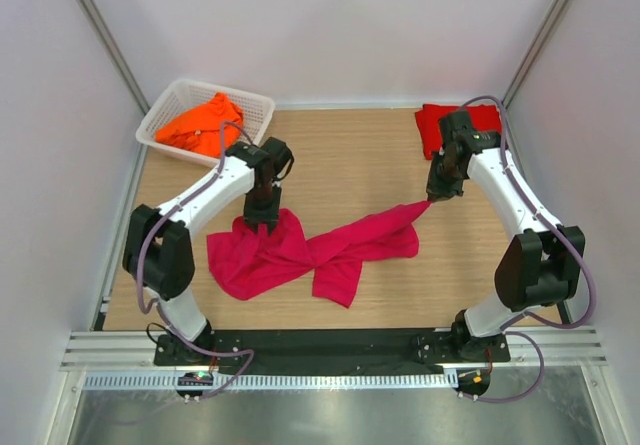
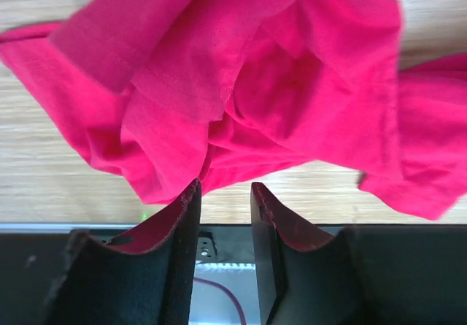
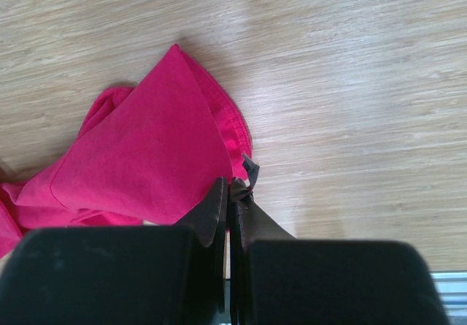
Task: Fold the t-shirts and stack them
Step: Flatten the tshirt out
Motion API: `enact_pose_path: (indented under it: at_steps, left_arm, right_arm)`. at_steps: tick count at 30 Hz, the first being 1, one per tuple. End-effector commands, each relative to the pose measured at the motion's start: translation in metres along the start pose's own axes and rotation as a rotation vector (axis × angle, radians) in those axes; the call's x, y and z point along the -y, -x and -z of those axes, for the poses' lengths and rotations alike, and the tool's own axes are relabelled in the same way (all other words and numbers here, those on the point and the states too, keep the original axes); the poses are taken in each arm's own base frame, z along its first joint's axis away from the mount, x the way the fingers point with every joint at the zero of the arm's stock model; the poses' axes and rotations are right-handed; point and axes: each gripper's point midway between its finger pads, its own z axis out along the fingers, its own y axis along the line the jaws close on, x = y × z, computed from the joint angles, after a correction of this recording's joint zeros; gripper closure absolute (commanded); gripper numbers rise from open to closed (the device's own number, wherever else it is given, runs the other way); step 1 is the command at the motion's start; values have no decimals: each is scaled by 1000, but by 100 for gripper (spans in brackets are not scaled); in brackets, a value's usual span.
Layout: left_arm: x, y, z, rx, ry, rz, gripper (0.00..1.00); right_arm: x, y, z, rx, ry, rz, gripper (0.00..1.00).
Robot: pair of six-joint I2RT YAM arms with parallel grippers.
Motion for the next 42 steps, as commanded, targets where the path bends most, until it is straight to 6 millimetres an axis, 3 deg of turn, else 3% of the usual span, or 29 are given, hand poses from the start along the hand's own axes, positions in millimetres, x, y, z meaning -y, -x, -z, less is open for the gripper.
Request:
enact_pose_path:
  at_steps: [1,17,22,26,35,40,42]
  left_arm:
    - [8,6,-15,0,-14,-11,65]
    - [-5,28,-60,-49,143,-116,65]
    - [-8,34,-62,-35,166,-125,71]
    - [-9,37,-60,-31,180,-125,81]
    - [-9,40,-38,6,161,-111,87]
    - [-12,40,-19,38,160,-90,100]
    - [-14,42,-7,64,157,-78,100]
  right_arm:
    - [-5,10,5,41,28,11,99]
    - [-5,12,3,39,29,12,99]
    - [-5,12,4,38,28,12,99]
    - [-5,11,3,35,27,14,99]
    - [-5,12,5,37,27,15,99]
    - [-5,14,8,44,21,6,99]
    - [-4,17,11,56,14,-8,99]
